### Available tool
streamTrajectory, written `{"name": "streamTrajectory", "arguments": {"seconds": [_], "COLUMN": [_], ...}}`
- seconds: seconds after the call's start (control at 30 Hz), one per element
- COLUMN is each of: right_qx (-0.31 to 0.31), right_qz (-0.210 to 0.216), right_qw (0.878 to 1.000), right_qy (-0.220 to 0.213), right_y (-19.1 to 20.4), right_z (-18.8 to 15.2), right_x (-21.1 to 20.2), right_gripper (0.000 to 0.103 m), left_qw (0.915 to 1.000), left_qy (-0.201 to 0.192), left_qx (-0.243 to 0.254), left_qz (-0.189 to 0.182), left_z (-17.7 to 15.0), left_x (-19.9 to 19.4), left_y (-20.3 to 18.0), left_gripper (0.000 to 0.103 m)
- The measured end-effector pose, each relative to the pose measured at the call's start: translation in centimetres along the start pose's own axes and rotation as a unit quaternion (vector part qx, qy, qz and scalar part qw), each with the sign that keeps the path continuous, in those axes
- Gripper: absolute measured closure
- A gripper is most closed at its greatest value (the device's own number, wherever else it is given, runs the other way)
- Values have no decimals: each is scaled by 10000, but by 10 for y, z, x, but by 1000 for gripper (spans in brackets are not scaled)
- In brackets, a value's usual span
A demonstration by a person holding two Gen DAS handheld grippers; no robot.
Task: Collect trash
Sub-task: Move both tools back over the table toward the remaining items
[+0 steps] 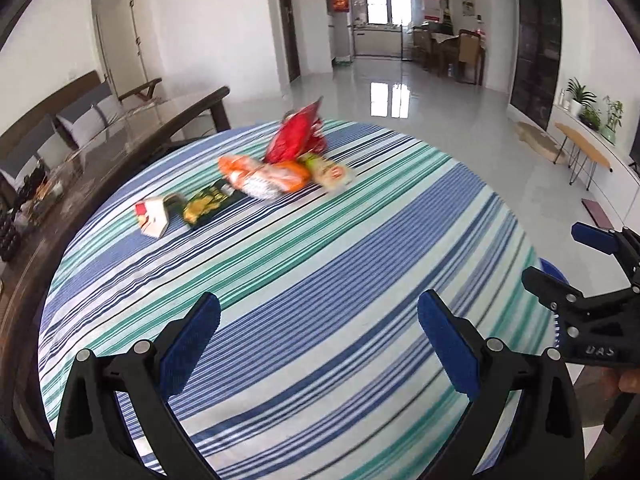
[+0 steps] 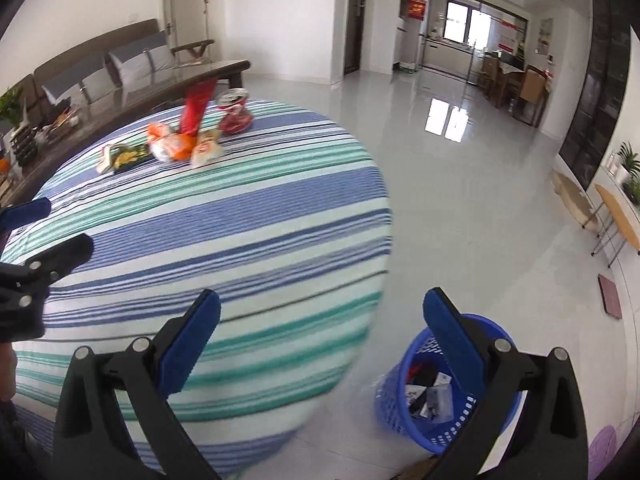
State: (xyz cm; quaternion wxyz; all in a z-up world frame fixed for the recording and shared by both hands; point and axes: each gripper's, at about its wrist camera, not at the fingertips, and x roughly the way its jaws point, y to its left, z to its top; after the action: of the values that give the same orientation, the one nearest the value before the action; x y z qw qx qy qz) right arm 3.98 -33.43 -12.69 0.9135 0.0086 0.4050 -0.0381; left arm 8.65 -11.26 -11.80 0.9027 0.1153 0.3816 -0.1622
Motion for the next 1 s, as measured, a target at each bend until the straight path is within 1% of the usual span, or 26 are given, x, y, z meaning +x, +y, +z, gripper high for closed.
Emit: {"name": "streamTrajectory", "arguments": {"seconds": [0.07,0.17,0.23,0.33,0.4,0.5,0.63,0.67,0.8,0.93,1.0], "right_qx": [5,-2,-65,-108,-120,-169,-134,-157,-210,-246,-261], "right_qz": [187,303,339,325,290,222,331,354,384,388,406], "right_qw": [9996,9988,9982,9973,9968,9965,9964,9965,9967,9967,9968], "right_qy": [188,384,483,648,729,793,764,740,686,664,643], "right_y": [20,44,56,65,62,61,55,55,55,55,55], "right_z": [10,22,30,31,29,26,24,24,23,22,22], "right_x": [11,28,41,55,61,70,73,73,72,72,72], "right_gripper": [5,5,5,5,5,5,5,5,5,5,5], "left_qw": [9996,9976,9954,9921,9916,9915,9909,9910,9901,9889,9856], "left_qy": [221,426,588,770,805,857,964,922,924,954,998], "left_qx": [-191,-498,-718,-957,-970,-899,-849,-876,-1014,-1112,-1364], "left_qz": [60,237,220,244,299,375,411,408,299,263,44], "left_z": [-4,-15,-17,-19,-19,-17,-20,-21,-23,-22,-20], "left_x": [9,20,29,39,43,49,59,58,59,58,56], "left_y": [29,68,86,107,113,111,106,106,111,120,132], "left_gripper": [5,5,5,5,5,5,5,5,5,5,5]}}
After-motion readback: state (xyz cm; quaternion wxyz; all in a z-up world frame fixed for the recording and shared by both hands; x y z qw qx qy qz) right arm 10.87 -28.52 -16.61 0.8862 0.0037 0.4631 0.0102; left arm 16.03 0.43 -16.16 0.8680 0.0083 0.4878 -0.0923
